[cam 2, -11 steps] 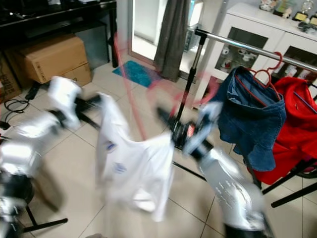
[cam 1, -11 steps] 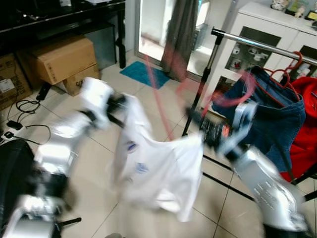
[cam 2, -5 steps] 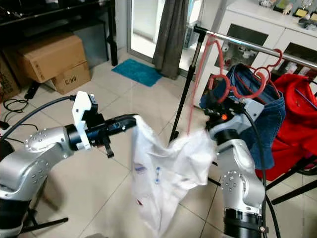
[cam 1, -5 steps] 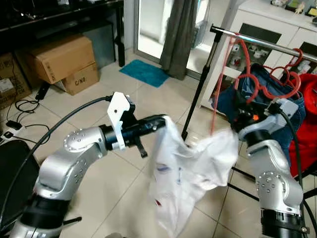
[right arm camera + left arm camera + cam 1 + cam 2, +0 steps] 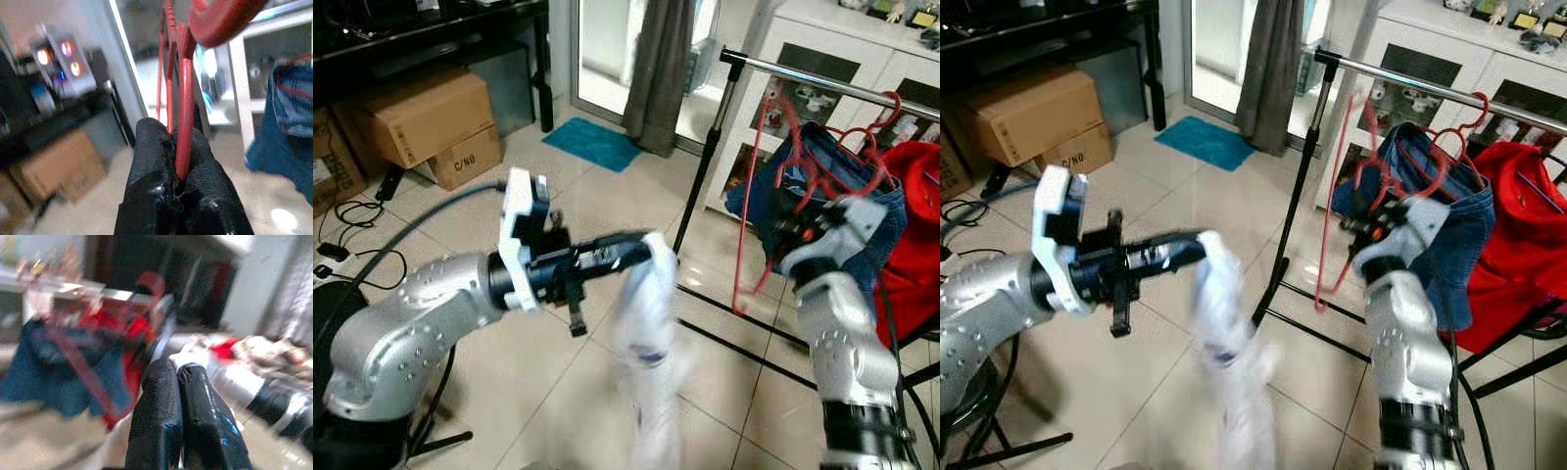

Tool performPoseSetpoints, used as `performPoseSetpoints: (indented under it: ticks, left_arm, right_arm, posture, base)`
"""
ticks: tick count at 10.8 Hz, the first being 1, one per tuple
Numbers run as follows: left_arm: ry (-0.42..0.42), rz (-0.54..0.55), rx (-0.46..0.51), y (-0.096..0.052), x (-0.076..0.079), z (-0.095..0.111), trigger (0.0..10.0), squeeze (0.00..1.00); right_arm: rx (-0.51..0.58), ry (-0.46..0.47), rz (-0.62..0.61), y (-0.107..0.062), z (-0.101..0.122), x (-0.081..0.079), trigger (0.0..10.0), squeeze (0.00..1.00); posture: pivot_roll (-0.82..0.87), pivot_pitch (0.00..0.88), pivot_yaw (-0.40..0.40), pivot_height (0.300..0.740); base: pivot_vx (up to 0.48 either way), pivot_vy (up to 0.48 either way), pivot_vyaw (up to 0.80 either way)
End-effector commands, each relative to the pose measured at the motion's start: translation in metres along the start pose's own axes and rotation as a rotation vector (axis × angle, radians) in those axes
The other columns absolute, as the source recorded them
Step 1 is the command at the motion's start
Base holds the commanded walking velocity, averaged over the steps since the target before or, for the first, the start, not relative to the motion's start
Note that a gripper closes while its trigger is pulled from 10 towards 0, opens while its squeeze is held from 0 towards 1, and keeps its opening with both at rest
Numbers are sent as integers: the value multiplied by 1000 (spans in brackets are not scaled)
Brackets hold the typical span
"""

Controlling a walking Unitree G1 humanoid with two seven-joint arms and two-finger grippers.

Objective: Hang hanger

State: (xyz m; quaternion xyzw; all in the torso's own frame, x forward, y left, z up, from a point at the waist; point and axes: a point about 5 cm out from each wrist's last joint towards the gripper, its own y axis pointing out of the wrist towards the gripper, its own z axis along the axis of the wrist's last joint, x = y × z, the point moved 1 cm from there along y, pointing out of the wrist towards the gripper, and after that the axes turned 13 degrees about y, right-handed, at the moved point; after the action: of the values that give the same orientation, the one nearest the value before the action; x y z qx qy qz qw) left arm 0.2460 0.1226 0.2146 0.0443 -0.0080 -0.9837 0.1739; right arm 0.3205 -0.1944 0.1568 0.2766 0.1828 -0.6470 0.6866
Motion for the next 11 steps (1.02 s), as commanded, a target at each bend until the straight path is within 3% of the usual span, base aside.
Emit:
performPoseSetpoints:
  ticks: [1, 3, 4, 5, 6, 7, 8, 10, 11]
  left_arm:
    - [10, 72, -90, -4, -7, -13, 0, 0]
    - [-38, 193, -246, -13, -14, -43, 0, 0]
    - [-38, 328, -313, -21, -22, -64, 0, 0]
    - [-14, 449, -305, -25, -32, -67, 4157, 0]
    - [1, 569, -267, -26, -40, -64, 10000, 0]
    - [-17, 656, -251, -18, -42, -63, 10000, 0]
    - [-48, 659, -232, -13, -39, -66, 10000, 0]
    - [-64, 775, -191, -11, -41, -71, 10000, 0]
    - [-57, 815, -179, -10, -40, -68, 10000, 0]
  right_arm:
    - [81, 56, -5, 2, 15, 2, 0, 0]
    - [166, 134, -16, 4, 30, 3, 0, 0]
    - [68, 19, -59, 0, 21, 6, 10000, 0]
    - [-12, 19, -68, -7, 10, 7, 10000, 0]
    - [-104, -26, -84, -18, -3, 7, 10000, 0]
    - [-204, -69, -119, -44, -21, 5, 10000, 0]
    - [-145, -114, -82, -51, -18, -5, 10000, 0]
    - [-155, -33, -55, -56, -21, -15, 10000, 0]
    - [-105, -44, -69, -53, -14, -21, 10000, 0]
  posture:
    - [-74, 0, -79, 740]
    - [-90, 0, -61, 740]
    - [-114, 0, -39, 740]
    - [-125, 0, -27, 740]
    - [-130, 0, -24, 740]
    - [-138, 0, -23, 740]
    - [-143, 0, -17, 740]
    - [-147, 0, -5, 740]
    - [-143, 0, -27, 740]
  base:
    - [0, 0, 0]
    - [0, 0, 0]
    - [0, 0, 0]
    - [0, 0, 0]
    - [0, 0, 0]
    - [0, 0, -800]
    - [0, 0, -800]
    - [0, 0, -800]
    - [0, 0, -800]
